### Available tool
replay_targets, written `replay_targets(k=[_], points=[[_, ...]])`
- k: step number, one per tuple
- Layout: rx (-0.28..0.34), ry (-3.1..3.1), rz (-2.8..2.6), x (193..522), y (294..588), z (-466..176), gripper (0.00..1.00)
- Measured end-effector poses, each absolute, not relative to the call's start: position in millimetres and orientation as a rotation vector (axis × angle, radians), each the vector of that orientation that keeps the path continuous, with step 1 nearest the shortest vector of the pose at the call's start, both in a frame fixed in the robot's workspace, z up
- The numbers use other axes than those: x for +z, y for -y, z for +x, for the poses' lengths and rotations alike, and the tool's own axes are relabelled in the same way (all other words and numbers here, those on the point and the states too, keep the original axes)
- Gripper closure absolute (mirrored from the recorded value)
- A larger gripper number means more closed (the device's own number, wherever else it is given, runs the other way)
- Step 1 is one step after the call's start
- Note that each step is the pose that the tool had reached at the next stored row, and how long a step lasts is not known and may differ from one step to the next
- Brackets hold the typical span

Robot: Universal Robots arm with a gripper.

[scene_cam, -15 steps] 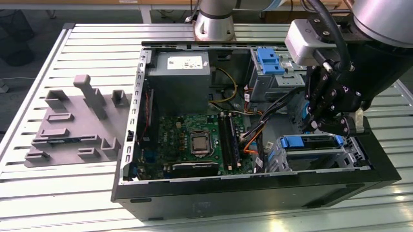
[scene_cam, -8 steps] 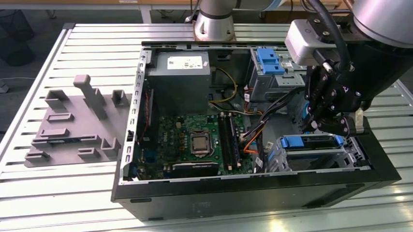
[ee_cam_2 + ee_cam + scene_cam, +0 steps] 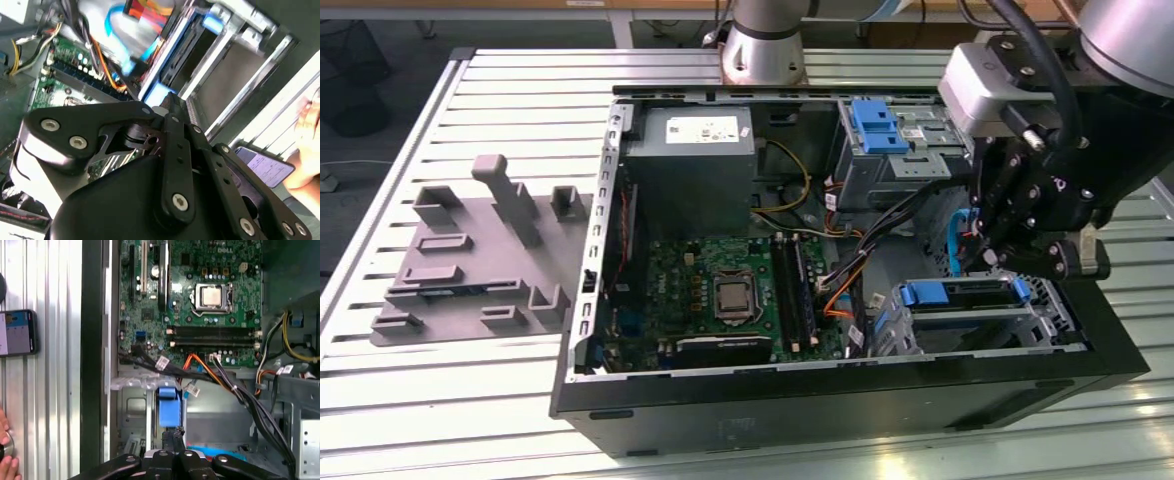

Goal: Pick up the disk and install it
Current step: 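Insert the first disk wire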

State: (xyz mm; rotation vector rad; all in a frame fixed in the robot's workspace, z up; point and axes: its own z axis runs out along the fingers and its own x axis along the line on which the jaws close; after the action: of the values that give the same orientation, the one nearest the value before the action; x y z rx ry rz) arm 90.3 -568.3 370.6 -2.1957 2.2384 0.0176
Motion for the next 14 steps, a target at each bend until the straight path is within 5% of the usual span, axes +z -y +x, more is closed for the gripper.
replay_targets(k=[14], points=[[0.020,-2.237,-2.197,365.3,544.2,127.2,0.89]])
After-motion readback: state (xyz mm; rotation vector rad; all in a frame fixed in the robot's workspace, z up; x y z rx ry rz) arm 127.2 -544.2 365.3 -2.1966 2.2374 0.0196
